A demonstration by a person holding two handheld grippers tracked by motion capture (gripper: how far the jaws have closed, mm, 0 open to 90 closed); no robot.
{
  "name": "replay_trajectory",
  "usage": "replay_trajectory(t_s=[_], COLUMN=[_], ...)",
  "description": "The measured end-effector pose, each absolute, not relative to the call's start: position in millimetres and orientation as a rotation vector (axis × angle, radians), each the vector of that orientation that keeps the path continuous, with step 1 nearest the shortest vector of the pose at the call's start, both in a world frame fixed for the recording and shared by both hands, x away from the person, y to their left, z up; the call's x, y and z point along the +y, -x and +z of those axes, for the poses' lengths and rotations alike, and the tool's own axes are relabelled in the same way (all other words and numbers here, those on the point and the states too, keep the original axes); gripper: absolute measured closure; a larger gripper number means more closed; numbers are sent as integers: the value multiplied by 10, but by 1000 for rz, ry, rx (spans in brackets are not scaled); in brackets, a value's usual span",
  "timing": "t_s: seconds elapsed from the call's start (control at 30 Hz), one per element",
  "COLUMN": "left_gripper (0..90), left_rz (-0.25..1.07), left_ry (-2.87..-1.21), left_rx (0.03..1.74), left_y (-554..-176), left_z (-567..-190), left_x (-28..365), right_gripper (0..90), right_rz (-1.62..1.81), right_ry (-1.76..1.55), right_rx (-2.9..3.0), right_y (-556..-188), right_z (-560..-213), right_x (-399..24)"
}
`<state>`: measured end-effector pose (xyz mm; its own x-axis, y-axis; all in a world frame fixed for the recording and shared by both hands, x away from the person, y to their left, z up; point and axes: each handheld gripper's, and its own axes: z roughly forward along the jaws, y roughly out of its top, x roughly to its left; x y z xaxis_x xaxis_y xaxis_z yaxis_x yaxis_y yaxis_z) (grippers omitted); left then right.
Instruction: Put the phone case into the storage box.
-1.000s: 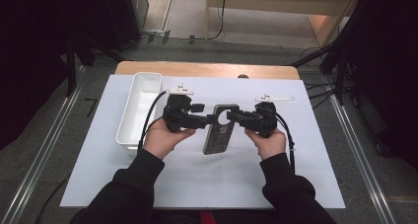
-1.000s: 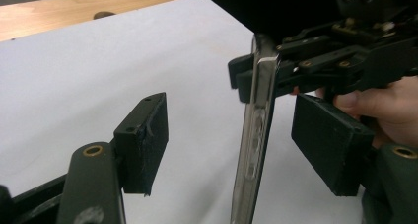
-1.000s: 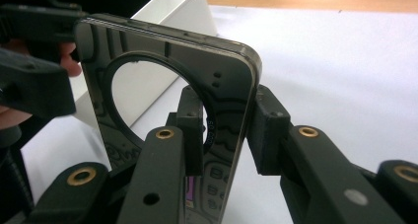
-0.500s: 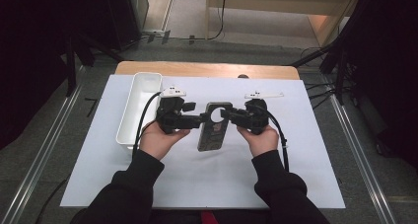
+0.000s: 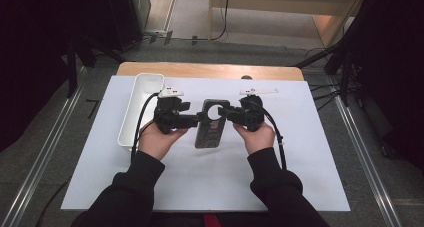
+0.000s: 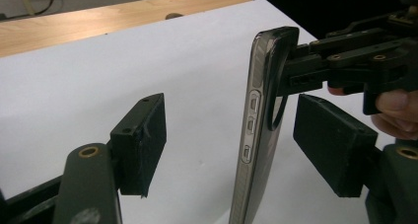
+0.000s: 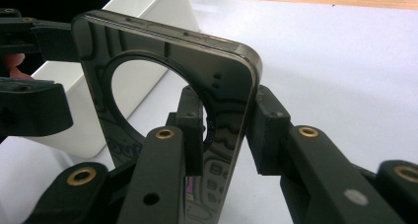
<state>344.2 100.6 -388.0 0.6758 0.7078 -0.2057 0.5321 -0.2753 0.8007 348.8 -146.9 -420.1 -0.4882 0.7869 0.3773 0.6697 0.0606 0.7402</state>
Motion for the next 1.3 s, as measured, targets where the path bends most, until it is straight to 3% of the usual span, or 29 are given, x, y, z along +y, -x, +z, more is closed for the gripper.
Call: replay_trajectory(t_s=[1.3], left_gripper=[325], left_rz=[390], left_ry=[-1921], left_rx=[1052], left_y=[-3583], left_z=[-3957], left_x=[946], right_gripper=[692], right_rz=[1308], right_ry=[-1684], right_rx=[2105], right_y=[-3634], right_z=[-4099], right_x=[-1151])
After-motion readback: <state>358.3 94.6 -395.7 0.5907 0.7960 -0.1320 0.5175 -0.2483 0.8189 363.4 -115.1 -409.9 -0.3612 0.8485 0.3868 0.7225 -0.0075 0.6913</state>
